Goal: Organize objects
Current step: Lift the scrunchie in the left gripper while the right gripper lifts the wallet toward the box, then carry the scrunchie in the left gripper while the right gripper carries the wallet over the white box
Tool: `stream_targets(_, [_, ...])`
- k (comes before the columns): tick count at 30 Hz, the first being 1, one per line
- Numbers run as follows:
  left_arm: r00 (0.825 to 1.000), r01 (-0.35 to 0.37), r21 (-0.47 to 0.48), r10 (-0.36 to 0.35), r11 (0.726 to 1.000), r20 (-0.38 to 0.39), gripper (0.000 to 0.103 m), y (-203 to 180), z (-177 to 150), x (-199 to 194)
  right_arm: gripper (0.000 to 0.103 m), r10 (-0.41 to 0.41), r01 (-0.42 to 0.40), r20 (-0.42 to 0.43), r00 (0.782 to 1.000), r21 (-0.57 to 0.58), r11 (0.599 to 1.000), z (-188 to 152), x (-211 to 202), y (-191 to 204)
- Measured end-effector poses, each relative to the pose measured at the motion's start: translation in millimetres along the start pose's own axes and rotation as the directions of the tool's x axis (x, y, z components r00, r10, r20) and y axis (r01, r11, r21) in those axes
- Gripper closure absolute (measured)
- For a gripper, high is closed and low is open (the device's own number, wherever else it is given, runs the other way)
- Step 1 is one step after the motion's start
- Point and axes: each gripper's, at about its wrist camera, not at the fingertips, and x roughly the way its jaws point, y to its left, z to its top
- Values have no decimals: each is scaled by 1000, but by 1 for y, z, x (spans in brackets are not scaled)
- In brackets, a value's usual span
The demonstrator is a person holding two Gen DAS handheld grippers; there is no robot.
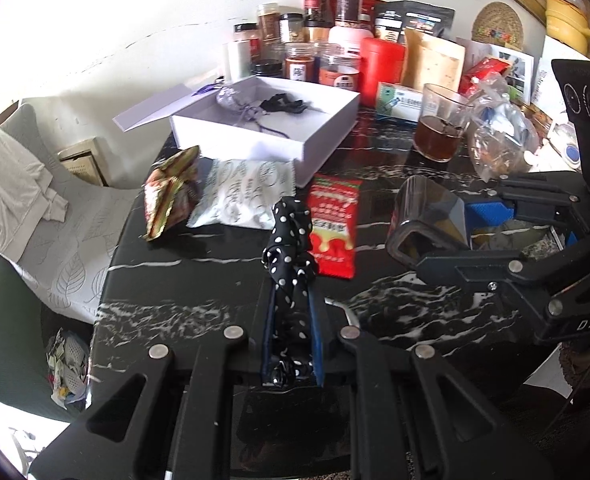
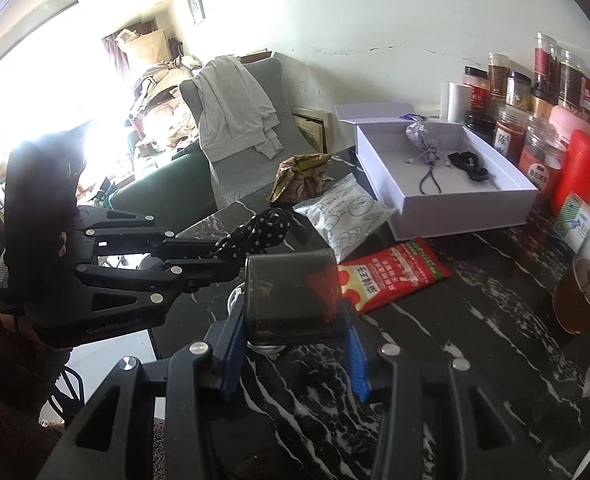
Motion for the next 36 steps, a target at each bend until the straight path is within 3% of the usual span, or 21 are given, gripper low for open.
stream_targets(19, [993, 115, 118, -117, 986, 9, 89, -73, 51, 8, 60, -149, 146, 39, 988, 66, 987, -14, -59, -37])
stream_targets(36, [994, 96, 119, -101, 988, 36, 89, -54, 109, 17, 60, -182, 182, 71, 981, 9, 983, 32, -58, -51])
